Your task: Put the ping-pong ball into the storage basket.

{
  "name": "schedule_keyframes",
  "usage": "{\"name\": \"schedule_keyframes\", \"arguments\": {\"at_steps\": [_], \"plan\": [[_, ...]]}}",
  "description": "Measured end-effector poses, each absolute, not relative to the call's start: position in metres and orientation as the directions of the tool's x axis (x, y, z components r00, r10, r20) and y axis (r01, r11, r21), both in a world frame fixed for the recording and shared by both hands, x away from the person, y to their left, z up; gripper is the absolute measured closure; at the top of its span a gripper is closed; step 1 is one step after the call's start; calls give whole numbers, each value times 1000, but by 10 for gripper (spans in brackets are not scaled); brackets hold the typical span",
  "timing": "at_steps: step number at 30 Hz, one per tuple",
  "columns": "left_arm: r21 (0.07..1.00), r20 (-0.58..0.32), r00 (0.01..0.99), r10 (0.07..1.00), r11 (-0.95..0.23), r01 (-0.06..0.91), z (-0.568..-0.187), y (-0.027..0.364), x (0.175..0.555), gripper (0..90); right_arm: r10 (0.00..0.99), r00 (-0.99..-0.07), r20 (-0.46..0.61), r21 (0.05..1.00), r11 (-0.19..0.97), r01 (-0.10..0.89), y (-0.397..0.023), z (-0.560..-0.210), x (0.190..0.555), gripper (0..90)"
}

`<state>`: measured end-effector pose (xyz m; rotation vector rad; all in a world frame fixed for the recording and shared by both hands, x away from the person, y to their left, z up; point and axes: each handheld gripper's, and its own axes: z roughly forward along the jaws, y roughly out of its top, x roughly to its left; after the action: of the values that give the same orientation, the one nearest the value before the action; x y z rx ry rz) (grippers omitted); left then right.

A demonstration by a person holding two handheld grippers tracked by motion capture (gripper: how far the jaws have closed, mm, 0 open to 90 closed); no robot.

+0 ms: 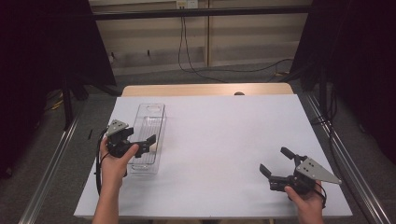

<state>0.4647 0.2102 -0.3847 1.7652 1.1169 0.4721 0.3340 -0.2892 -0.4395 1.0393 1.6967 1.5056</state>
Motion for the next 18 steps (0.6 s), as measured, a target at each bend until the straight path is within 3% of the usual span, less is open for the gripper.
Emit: {"name": "schedule_keyframes", "arguments": {"at_steps": [18], "plan": [[899, -134, 544, 828, -129, 418, -389, 213, 445, 34, 871, -489, 39, 989, 37, 146, -291, -440, 334, 18]]}}
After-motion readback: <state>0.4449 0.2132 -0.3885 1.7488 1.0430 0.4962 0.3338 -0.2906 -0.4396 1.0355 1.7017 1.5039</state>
